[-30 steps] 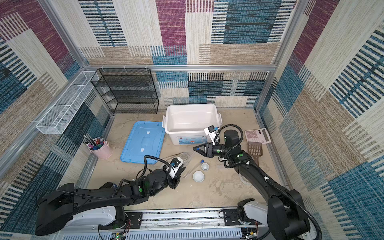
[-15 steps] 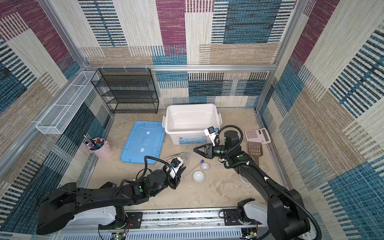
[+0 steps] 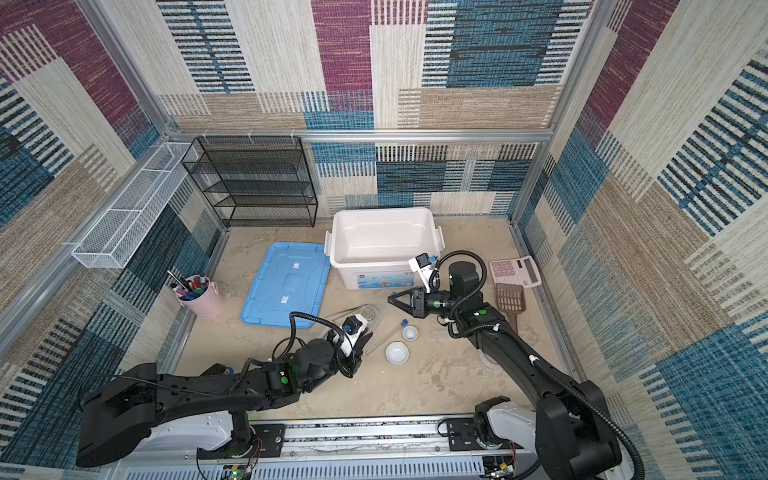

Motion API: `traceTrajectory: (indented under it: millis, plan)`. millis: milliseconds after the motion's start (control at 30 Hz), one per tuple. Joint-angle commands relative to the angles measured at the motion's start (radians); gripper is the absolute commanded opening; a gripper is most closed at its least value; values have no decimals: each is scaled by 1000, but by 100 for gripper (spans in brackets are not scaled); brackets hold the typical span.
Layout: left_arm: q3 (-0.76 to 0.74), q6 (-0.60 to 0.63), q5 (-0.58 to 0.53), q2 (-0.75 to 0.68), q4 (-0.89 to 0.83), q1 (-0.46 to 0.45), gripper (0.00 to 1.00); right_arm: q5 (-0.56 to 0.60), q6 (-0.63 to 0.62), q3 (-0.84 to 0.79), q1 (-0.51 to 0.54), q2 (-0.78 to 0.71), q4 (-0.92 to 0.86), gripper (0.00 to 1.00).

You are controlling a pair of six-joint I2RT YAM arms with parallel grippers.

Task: Organize the chemistry lab equipment
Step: 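Pull the tube from the right gripper with the left and set it in the rack, then carry the blue cap with the right gripper while the left hovers over the last tube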

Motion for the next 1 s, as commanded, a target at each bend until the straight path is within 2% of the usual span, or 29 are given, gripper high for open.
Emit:
traceTrajectory:
  millis: [0,100,167,233,333,600,967]
  plan:
    - [13,10,-1,2,-11,1,28,39,-5,1,1,-13,17,15]
    - [20,1,-18,1,-29,0,49,92,-16,4,1,-29,-4,13]
    - [19,-10,-38,-2,-35,1,60,149,-31,13,1,-45,-35,13]
    - [14,-17,-54,-5,-35,0,65,210,-49,22,2,-67,-76,13]
    - [12,-23,-66,-9,-48,1,69,335,-81,43,2,-102,-159,13]
    - [36,-50,-101,12,-127,1,69,709,-105,76,21,-220,-354,10]
    - [71,-68,-83,73,-162,0,69,1056,-117,109,131,-270,-490,6]
